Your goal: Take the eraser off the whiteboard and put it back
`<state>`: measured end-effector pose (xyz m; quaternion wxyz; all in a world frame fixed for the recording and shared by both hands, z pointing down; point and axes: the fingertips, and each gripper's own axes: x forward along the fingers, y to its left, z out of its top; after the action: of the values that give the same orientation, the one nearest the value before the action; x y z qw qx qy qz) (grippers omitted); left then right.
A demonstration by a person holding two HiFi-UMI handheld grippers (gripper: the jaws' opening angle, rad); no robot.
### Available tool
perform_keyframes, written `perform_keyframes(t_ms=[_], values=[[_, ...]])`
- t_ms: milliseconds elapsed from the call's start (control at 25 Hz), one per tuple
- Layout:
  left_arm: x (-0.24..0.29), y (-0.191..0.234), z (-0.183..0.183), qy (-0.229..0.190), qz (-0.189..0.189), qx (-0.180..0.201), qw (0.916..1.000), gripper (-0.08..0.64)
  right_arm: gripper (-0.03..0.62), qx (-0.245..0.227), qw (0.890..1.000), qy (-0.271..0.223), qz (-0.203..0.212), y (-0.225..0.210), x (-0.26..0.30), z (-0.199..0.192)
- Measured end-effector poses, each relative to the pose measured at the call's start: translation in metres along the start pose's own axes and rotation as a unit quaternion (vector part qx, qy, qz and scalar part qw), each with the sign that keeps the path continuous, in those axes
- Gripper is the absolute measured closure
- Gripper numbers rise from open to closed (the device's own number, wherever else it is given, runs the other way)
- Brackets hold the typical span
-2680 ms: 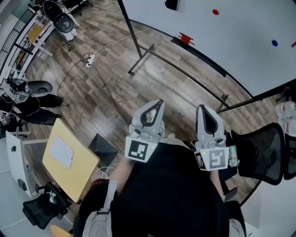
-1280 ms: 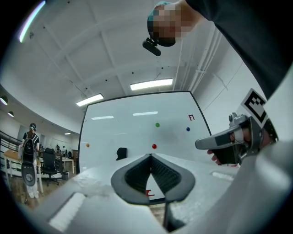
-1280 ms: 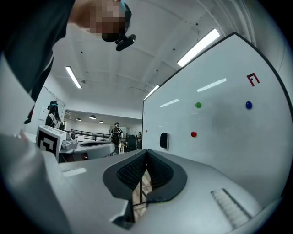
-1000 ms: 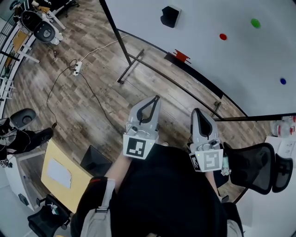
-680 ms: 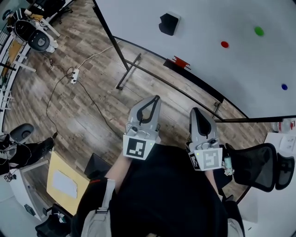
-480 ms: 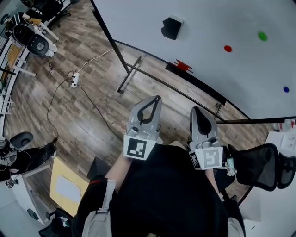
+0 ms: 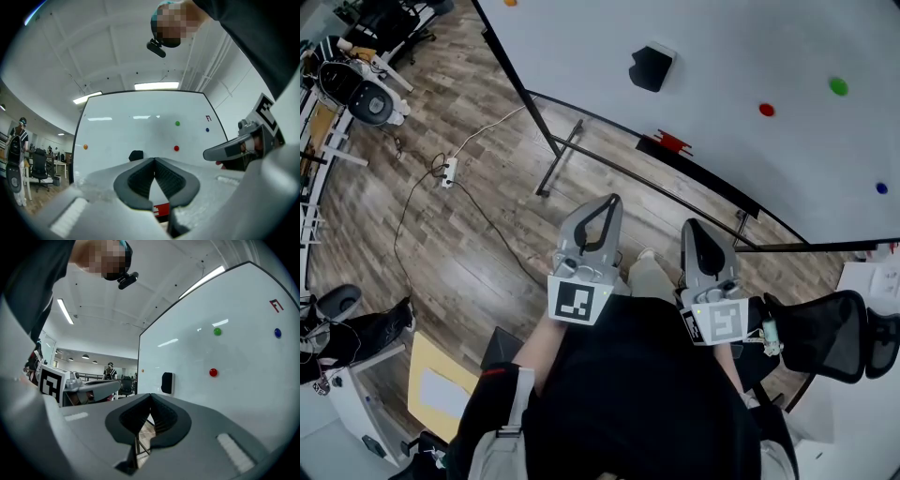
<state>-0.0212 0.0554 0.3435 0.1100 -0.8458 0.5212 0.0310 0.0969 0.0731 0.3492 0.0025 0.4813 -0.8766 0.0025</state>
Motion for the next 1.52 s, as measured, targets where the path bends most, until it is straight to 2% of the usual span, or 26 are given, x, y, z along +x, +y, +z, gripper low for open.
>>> perform_keyframes(t_ms=[520,720,1160,1520], values=[[0.046,0.014,-0.008,0.005,0.004,0.005,1.0000,0.557,0.591,0.013,1.000,-0.002,0.017,-0.029,0.048,0.002],[0.072,0.024,-0.013,0.006,0.019,-0.001,0.9998,0.557,0.591,0.016,0.999,0.006,0.029,-0.046,0.070,-0.001],[0.126,0.036,-0.024,0.004,0.021,0.018,0.9996,0.557,0.591,0.015,0.999,-0.003,0.045,-0.082,0.117,-0.003],[0.154,0.040,-0.027,0.017,0.039,0.028,0.9987,0.557,0.591,0.016,0.998,-0.012,0.058,-0.100,0.130,-0.002]])
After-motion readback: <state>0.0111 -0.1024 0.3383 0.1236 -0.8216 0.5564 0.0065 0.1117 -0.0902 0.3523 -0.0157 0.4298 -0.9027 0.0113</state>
